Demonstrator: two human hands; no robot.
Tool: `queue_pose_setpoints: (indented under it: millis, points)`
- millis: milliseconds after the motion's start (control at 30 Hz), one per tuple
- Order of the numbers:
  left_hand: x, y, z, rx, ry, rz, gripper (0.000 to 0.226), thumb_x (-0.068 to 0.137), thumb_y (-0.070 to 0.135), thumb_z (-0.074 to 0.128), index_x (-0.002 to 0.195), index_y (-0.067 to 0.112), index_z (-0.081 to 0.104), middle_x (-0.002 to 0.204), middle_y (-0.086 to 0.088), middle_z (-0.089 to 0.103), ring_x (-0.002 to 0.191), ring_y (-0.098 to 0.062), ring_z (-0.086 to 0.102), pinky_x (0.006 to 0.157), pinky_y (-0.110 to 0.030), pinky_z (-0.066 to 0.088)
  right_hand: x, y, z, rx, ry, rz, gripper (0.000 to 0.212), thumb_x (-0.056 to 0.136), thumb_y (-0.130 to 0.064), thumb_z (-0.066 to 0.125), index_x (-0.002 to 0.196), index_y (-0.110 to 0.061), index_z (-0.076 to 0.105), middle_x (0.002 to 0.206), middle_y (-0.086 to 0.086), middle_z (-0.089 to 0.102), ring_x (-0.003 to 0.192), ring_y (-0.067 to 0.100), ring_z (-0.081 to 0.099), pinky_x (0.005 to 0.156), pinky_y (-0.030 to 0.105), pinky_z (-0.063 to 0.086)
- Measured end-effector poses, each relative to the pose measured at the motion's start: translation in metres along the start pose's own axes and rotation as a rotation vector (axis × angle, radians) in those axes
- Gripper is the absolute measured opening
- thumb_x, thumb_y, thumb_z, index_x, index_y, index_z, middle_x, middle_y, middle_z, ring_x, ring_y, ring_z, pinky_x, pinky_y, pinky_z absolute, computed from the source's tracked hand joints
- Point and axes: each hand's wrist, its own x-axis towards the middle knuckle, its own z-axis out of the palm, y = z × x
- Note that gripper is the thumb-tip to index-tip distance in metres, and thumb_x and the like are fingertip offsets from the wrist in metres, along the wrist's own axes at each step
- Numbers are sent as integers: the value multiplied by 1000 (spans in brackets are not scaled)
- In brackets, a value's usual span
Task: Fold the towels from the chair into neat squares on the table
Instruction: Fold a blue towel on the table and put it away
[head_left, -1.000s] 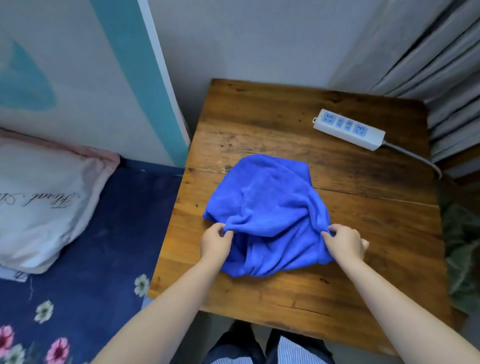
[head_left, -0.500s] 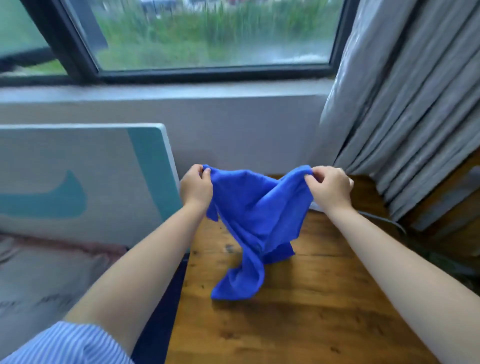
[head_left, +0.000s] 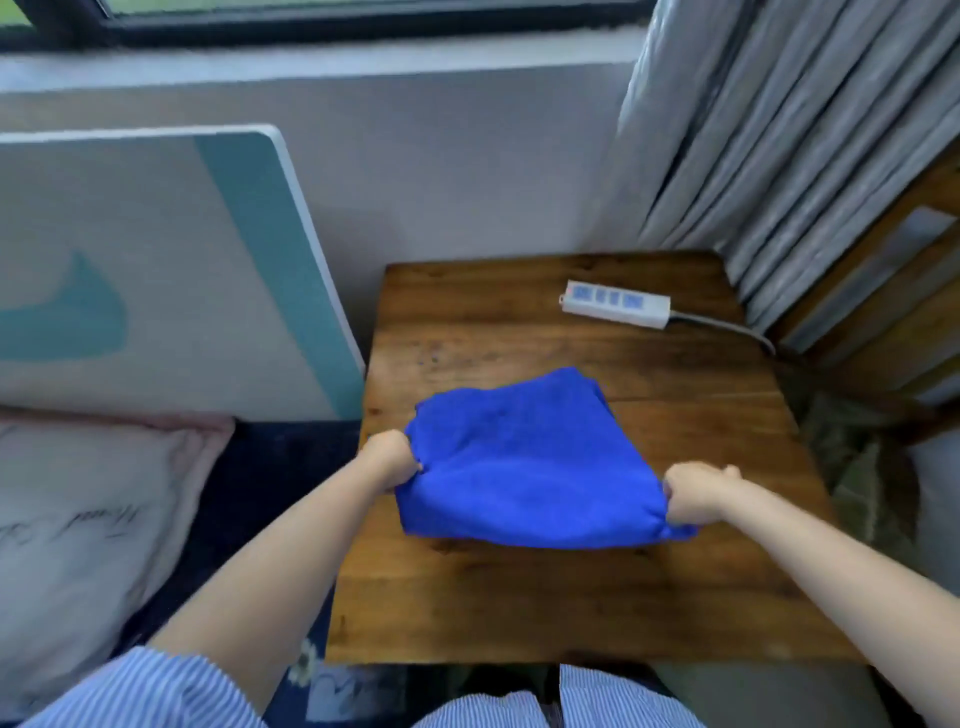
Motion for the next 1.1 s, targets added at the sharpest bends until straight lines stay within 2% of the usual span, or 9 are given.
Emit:
queue_pose_setpoints:
  millis: [67,133,233,333,567,767,900,1000,1100]
  points:
    - [-3,0,34,85,-193,-31,30,95,21,44,73,4,54,88,-10,61,70,-20,59,61,-27,45,7,-2,33,-103,-203,-39,13,87,-21,49,85,-13,58,100,2,63,111,24,53,99,46,32]
    - [-2,1,57,46,-324,-75,26,96,24,42,82,6,54,86,-6,51,70,-19,51,61,-25,41,11,-4,47,-113,-299,-49,20,91,-24,45,96,-10,58,96,0,54,117,25,48,104,51,26]
    - [7,-2,71,-45,-222,-117,31,95,23,43,65,12,40,67,0,40,61,-18,43,50,-23,31,23,-3,46,58,-157,-49,26,91,-25,45,108,-12,60,118,5,59,123,24,46,112,52,14]
    - [16,-1,70,-103,-77,-107,35,92,18,43,59,14,31,62,1,33,52,-14,31,46,-23,22,38,-3,33,131,1,-87,27,92,-24,43,107,-13,62,117,4,61,116,22,50,110,46,21]
    - [55,6,55,-175,116,-34,20,95,16,36,76,12,44,68,4,39,78,-20,45,48,-24,28,81,-19,-3,217,324,-144,27,92,-13,38,102,-8,63,105,6,67,98,22,59,81,28,36]
    - [97,17,37,-245,281,-33,34,98,16,31,125,6,50,125,-12,55,114,-30,51,88,-38,45,132,-35,-33,184,455,-178,34,91,-14,43,124,-10,51,128,7,54,120,26,47,99,36,38]
    - [127,20,34,-266,312,-33,37,97,12,33,131,8,46,133,-11,52,123,-29,45,99,-40,43,167,-44,-44,153,460,-241,55,89,-11,47,141,-17,30,147,1,34,137,20,28,114,44,18]
    - [144,15,32,-239,266,-24,43,96,9,34,138,12,39,140,-9,45,130,-29,38,105,-40,38,178,-43,-50,47,392,-264,58,89,-11,46,142,-20,25,140,0,43,138,18,24,114,55,-3]
    - [165,4,35,-204,201,-10,46,95,11,37,141,15,37,143,-10,43,132,-29,36,107,-40,35,189,-33,-58,-122,391,-362,38,90,-13,44,127,-20,48,117,-1,59,123,19,40,113,56,-7]
